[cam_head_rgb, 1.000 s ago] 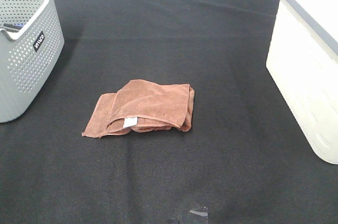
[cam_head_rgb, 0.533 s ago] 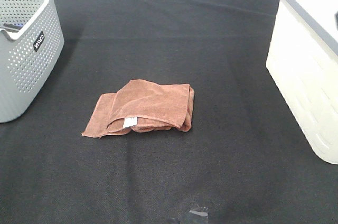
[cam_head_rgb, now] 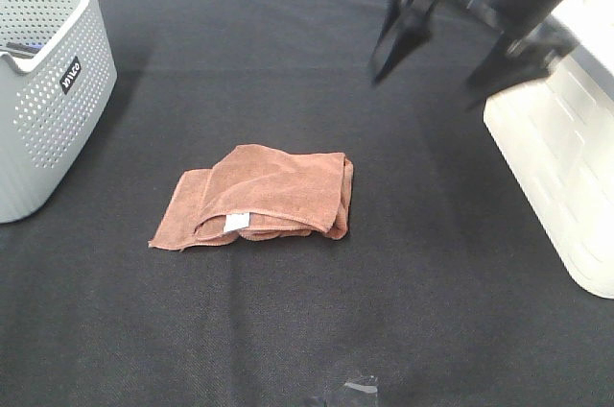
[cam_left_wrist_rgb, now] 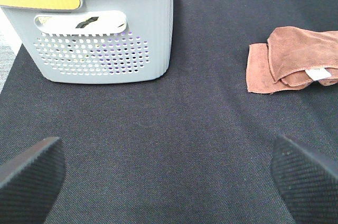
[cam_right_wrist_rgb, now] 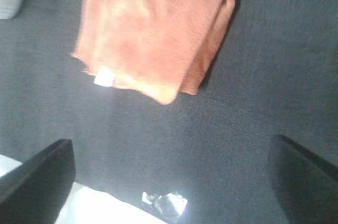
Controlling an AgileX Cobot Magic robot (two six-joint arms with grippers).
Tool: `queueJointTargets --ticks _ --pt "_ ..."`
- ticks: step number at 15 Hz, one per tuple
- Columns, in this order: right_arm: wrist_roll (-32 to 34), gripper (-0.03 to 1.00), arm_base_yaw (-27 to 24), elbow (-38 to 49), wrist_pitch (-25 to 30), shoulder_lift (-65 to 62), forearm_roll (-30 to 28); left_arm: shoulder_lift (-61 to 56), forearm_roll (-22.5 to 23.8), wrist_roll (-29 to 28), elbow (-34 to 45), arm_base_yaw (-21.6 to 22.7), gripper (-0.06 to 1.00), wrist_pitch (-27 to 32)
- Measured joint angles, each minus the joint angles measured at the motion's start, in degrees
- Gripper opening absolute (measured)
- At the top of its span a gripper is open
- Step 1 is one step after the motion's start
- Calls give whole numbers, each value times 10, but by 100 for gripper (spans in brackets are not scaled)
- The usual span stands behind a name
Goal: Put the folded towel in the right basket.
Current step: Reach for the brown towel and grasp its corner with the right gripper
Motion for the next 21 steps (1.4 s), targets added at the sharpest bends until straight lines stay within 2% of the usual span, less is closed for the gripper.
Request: queueJointTargets --ticks 3,7,13,21 --pt "-12 94 1 -2 -17 99 36 0 0 0 0 0 99 0" --pt "-93 94 1 -3 -85 173 151 0 0 0 0 0 99 0" --pt "-125 94 1 -3 -135 253 161 0 0 0 0 0 99 0" --pt "-136 94 1 -6 -133 299 207 0 0 0 0 0 99 0"
